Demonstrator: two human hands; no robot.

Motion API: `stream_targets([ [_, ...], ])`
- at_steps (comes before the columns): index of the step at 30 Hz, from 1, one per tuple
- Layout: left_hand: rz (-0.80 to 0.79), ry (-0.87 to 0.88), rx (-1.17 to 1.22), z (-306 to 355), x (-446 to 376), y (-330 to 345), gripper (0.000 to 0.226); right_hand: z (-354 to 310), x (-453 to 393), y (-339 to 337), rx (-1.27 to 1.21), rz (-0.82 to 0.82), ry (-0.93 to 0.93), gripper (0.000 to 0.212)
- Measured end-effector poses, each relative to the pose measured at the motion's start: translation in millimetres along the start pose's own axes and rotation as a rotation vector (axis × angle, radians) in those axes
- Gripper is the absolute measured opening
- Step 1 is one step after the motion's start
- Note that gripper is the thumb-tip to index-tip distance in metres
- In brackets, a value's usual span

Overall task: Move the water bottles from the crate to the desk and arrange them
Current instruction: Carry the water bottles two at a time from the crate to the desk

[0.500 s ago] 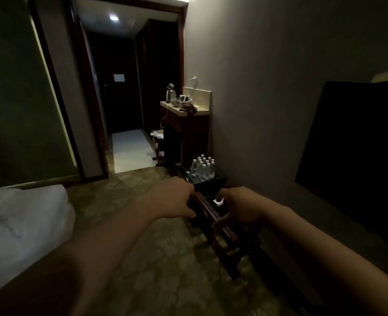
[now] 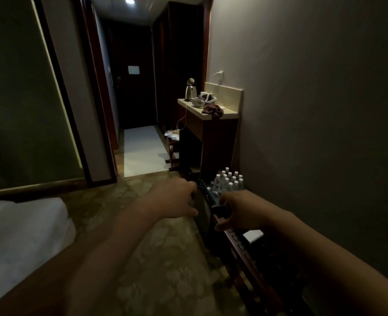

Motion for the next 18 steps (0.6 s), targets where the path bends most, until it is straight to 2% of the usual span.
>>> stream_targets([
  [3,-0.009,0.043,-0.027,-50.4,-65.7,14.7,0.052,16.5,-78.3,-6.6,0.010,0.042,0.048,0.061],
  [8,-0.010,0.160,-0.073,-114.3,-186.4,23.1,0.057,53.8,-185.4,-34.1,-0.052,0.142,0.183,0.068],
  [18,-0.047,0.402,-0.101,-154.0,-394.6,67.5,0.047,164.2,-332.9,-59.3,-0.079,0.200,0.407,0.058],
])
Point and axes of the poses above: each hand's wrist, its own x-axis away from the middle knuckle, its own y-axis out of the palm, z = x × y, the point moved 9 cm from there along -x, towards the middle knuckle
